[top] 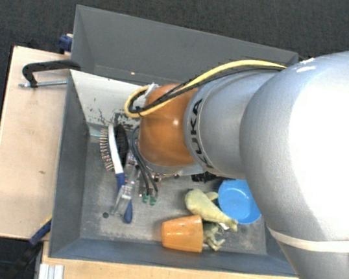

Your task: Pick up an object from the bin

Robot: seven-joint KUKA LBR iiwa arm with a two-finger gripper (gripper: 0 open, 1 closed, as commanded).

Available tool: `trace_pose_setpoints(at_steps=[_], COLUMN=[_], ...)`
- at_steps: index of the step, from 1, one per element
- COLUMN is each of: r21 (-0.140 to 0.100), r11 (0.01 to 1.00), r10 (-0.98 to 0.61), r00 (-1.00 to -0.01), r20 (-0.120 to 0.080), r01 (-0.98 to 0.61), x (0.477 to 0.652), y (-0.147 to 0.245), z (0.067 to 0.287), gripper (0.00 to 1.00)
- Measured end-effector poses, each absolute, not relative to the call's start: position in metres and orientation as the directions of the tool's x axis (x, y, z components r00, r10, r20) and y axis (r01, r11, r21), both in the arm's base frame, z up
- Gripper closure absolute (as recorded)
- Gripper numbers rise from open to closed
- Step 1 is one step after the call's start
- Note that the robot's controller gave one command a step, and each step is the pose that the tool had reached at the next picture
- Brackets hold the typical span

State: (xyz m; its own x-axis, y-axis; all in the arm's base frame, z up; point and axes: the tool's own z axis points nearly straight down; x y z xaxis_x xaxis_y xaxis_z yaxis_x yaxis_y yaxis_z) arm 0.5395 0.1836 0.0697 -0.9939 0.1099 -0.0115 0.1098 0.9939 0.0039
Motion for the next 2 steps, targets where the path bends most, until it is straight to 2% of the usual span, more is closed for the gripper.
trace_pose_setpoints(at_steps=[1, 2], r21=[0.007, 0.006], r11=[0.993, 0.967], r10=[0.116, 0.254], r00=[-0.993, -0.967], r20=[-0.012, -0.003], r01=[0.116, 0.254], x=[0.540, 0.568], y=[0.183, 0.169], z=[0.075, 0.073], gripper=[1.00, 1.00])
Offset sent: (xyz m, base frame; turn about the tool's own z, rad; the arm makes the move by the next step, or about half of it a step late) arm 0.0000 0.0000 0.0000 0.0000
